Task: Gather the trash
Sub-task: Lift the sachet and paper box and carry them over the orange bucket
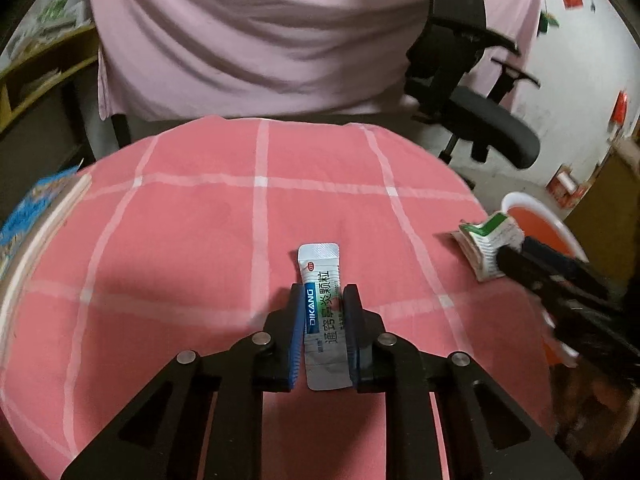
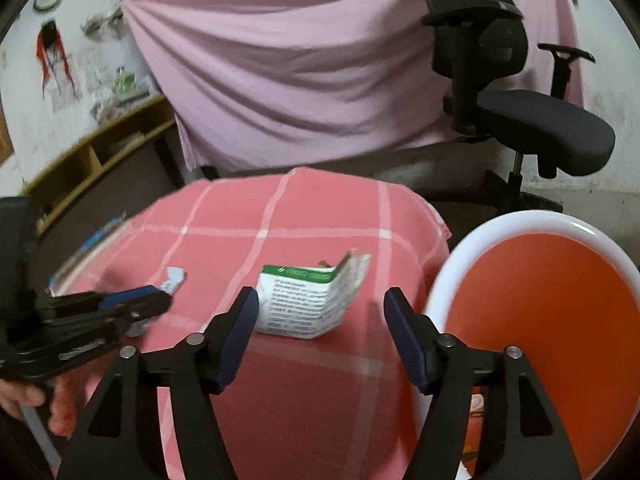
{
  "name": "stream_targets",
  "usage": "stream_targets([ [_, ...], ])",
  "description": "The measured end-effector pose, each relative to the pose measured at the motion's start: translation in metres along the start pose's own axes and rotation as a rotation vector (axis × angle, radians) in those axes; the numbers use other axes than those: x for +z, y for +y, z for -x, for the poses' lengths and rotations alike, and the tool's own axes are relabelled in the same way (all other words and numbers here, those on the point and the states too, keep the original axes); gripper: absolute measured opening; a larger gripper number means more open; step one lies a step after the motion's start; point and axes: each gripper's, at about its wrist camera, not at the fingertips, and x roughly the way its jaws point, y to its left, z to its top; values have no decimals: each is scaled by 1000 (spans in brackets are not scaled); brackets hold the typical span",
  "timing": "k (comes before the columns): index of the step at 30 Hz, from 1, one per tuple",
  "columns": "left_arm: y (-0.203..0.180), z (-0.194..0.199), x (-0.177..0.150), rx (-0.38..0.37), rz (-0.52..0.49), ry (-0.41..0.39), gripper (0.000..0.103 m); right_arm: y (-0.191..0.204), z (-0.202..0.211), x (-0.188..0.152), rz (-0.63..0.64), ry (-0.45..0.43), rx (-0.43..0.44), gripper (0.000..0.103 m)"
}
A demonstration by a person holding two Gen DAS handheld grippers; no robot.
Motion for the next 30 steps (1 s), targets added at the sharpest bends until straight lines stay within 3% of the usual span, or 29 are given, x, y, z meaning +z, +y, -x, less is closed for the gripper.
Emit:
stream_targets([
  [7,39,19,-2,-135,191,-46,15,10,-18,-1,101,35,-84,72],
  [16,35,23,2,-141,179,-35,15,16,-20,-1,164,26,-103,72],
  [19,36,20,4,-139,177,-34,15,22,-18,-1,203,9,-128,83],
  [22,37,19,5,-138,177,-33,15,25,-22,2,215,11,-138,83],
  [24,37,19,5,-138,177,-33,15,23,-25,5,201,18,-139,81],
  [27,37,19,4,-137,175,-33,15,19,-29,5,173,41,-129,66],
  [29,37,19,4,-135,173,-35,15,17,-28,4,155,46,-117,50],
  [30,37,19,4,-134,172,-37,15,16,-28,3,151,45,-114,50],
])
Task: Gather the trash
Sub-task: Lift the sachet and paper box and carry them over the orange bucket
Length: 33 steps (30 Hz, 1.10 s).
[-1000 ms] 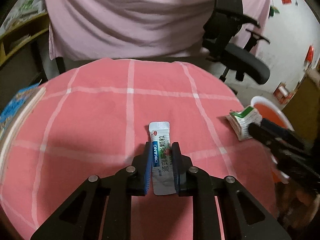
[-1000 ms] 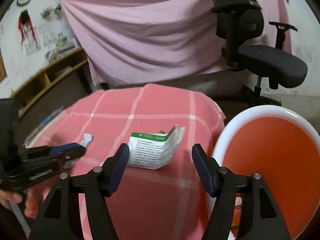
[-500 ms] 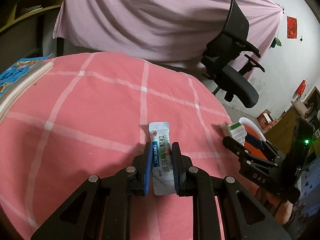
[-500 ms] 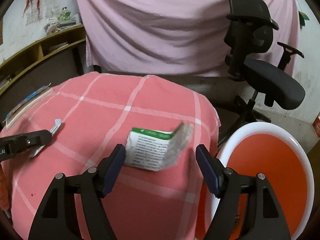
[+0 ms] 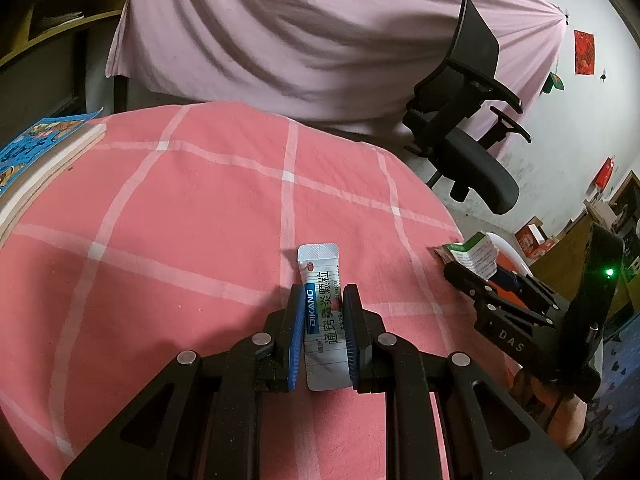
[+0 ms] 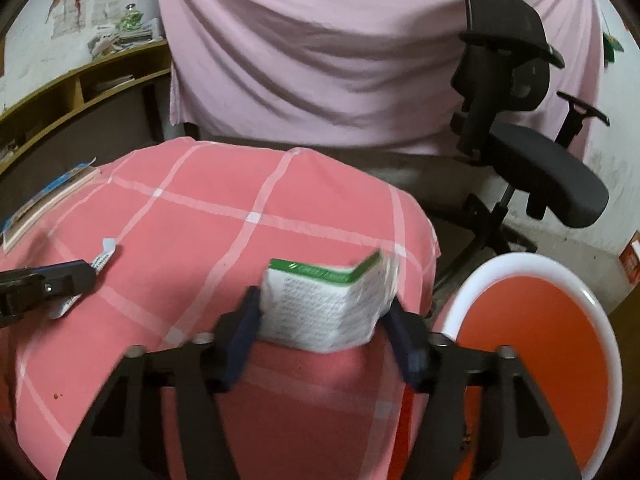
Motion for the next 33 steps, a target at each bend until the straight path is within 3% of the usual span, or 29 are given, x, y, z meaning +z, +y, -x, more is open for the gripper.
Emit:
stream_targets([
  [4,-4,4,-3,-7,-3,-38,15,-1,10,-6,-14,-37,-6,48],
  [10,-18,27,-9,-44,-63,-170,15,-1,35,-14,-11,-153,-1,48],
  [16,-41,58,-20,-18,-175,-346,15,-6,67,-17,-33,-306,7,48],
  [20,-68,70,-23,-30,-240,-419,15,-16,97,-20,-56,-438,-5,48],
  [27,-132,75,-19,-77,-366,-504,15,-49,138,-26,-122,-567,-68,48],
  [33,-185,61,-25,-127,-479,-495,15,-86,165,-38,-200,-621,-128,48],
])
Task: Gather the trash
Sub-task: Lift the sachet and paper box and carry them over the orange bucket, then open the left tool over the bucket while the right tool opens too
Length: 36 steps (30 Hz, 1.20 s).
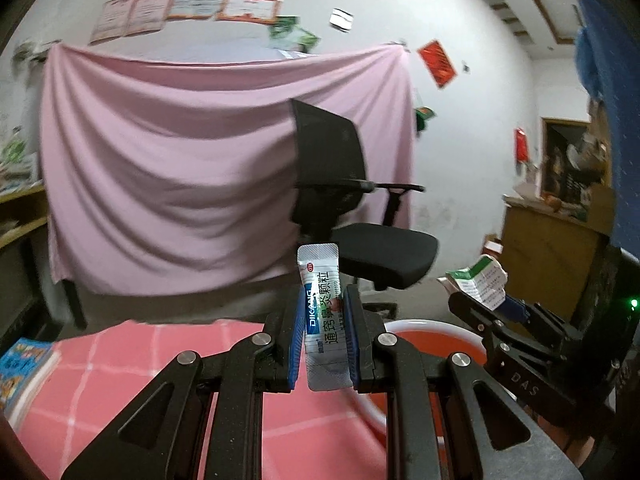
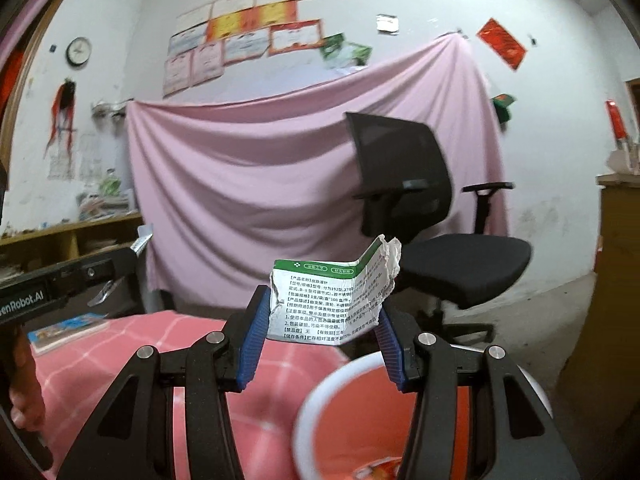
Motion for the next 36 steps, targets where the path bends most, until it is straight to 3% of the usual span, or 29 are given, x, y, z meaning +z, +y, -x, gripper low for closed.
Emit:
stream_targets([
  [13,-78,-67,-19,-153,-7,155,15,-78,0,-18,-185,186,-146,48],
  [26,-90,-113,-42,-148,29,411,16,-105,-16,-52,-255,394,-136,51],
  [30,-85,-115,-49,-134,44,450,16,-108,-17,-57,-264,425,-130,52],
  [36,-73,-112,-48,-116,74,475,17,-107,-14,-57,-269,422,-115,66],
])
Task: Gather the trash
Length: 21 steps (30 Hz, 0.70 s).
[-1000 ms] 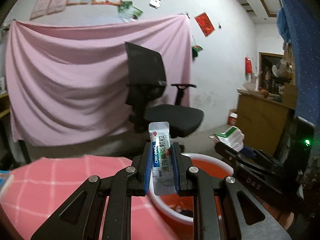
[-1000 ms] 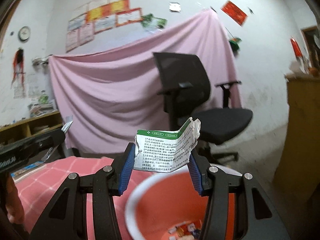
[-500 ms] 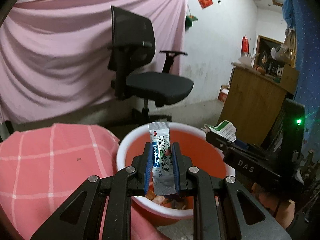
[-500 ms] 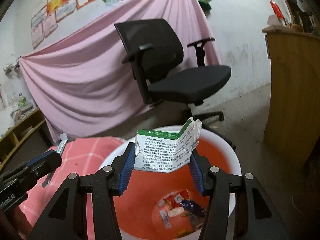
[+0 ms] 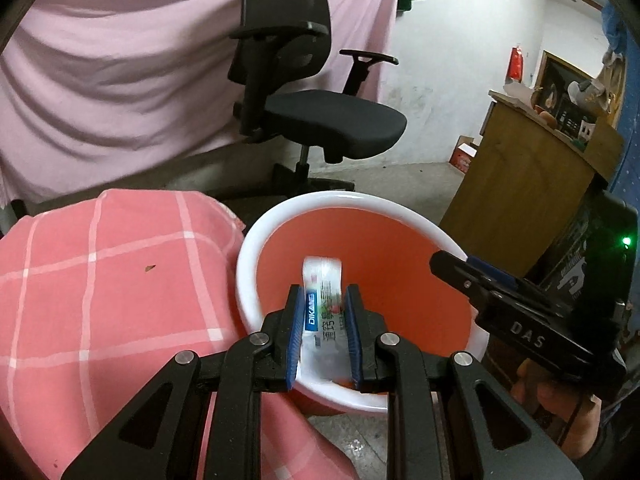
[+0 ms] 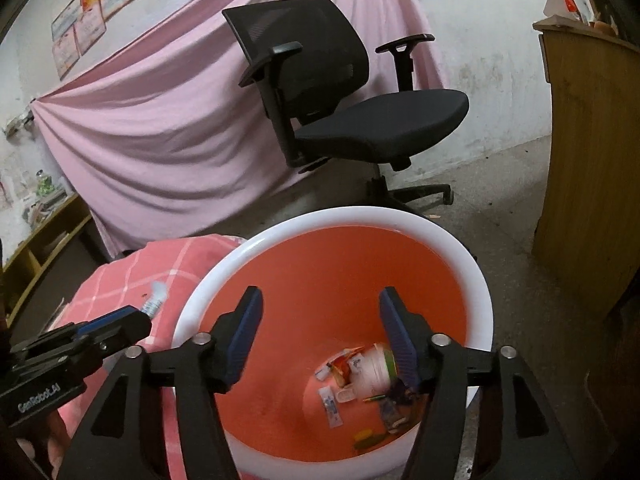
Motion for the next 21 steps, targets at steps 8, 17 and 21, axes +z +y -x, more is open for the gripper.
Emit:
stream_targets([
  [8,7,14,0,31,15,-11,18,3,8,1,3,-42,-3,71],
  [17,21,46,-4,80,43,-66,37,22,29,3,34,-145,-4,81],
  [21,28,67,-8,117,57,-110,54,36,40,2,51,-196,6,86],
])
